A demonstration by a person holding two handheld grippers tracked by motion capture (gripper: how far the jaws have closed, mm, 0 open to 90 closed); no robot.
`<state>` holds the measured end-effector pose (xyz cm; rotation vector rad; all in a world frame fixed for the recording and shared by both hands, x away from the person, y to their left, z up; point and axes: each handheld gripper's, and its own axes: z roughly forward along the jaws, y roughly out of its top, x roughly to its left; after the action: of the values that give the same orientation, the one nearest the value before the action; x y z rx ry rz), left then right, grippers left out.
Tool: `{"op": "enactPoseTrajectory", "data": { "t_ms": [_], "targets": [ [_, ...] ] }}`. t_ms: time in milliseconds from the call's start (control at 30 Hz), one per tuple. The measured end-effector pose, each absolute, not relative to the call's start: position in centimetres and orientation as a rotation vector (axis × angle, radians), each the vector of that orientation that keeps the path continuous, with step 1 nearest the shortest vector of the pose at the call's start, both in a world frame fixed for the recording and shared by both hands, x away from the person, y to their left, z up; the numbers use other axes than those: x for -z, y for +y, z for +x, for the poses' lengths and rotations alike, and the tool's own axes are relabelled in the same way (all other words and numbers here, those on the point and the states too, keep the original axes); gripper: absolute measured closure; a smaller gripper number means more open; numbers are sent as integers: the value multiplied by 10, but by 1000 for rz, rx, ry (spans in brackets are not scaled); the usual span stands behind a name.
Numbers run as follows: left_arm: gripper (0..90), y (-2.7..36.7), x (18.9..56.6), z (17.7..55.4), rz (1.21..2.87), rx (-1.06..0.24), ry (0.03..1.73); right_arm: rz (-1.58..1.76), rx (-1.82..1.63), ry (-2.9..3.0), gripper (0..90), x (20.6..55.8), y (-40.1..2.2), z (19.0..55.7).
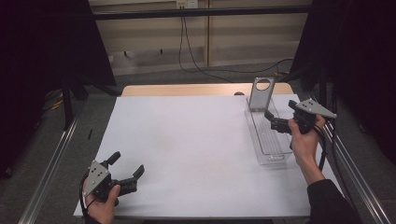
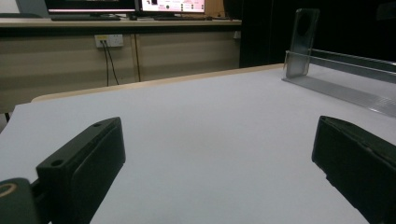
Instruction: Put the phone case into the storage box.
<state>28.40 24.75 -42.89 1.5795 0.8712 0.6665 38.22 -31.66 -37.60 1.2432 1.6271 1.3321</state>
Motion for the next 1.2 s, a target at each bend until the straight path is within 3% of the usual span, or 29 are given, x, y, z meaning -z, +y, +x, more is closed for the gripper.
{"op": "enactPoseTrajectory", "data": {
  "t_ms": [1200],
  "targets": [
    [27,248,427,282,1587,-675,852,1233,-1397,1572,0,404,-328,289]
  ]
}}
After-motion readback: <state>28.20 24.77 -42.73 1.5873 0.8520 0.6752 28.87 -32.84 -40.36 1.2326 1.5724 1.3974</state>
